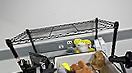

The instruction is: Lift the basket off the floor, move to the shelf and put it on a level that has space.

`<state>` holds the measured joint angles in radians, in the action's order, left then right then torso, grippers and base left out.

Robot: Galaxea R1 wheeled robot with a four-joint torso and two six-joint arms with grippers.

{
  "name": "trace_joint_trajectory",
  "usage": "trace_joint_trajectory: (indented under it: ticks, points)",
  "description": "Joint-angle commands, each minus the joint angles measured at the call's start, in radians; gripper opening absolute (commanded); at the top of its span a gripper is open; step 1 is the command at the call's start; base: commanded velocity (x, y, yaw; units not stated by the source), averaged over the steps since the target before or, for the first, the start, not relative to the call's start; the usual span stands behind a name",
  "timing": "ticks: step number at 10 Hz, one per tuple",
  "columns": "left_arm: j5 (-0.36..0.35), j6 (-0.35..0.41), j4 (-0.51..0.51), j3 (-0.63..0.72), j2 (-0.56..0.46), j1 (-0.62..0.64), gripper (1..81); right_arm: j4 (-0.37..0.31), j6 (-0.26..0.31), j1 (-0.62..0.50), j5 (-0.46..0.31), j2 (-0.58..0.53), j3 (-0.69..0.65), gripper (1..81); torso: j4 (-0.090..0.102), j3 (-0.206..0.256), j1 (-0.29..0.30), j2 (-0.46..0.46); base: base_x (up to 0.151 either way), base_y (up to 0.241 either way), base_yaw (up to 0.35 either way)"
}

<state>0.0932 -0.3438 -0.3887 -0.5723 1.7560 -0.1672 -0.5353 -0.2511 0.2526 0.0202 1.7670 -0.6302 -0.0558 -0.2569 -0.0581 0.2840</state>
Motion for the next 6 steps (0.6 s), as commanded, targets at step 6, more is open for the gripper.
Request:
trace_joint_trajectory:
  ticks: [6]
  points:
    - [0.025,-0.175,0.001,0.061,-0.059,0.372,1.0,-0.172,-0.001,-0.364,-0.045,-0.084,0.081,1.0,0.000,0.000,0.000,0.000,0.000,0.000,0.000]
